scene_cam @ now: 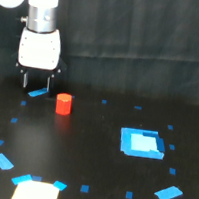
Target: Pick up the red object from the table
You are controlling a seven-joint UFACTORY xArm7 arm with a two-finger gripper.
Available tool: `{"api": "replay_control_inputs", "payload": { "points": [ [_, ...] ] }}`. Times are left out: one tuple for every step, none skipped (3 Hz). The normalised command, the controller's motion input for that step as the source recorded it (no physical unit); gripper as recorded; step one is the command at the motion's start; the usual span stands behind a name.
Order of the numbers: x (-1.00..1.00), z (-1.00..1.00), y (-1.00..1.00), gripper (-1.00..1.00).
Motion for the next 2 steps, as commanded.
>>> {"api": "replay_control_inputs", "payload": {
  "points": [
    [1.00,-0.33,-0.81,0.64],
    [0.97,-0.06,-1.00,0.76]
  ]
}}
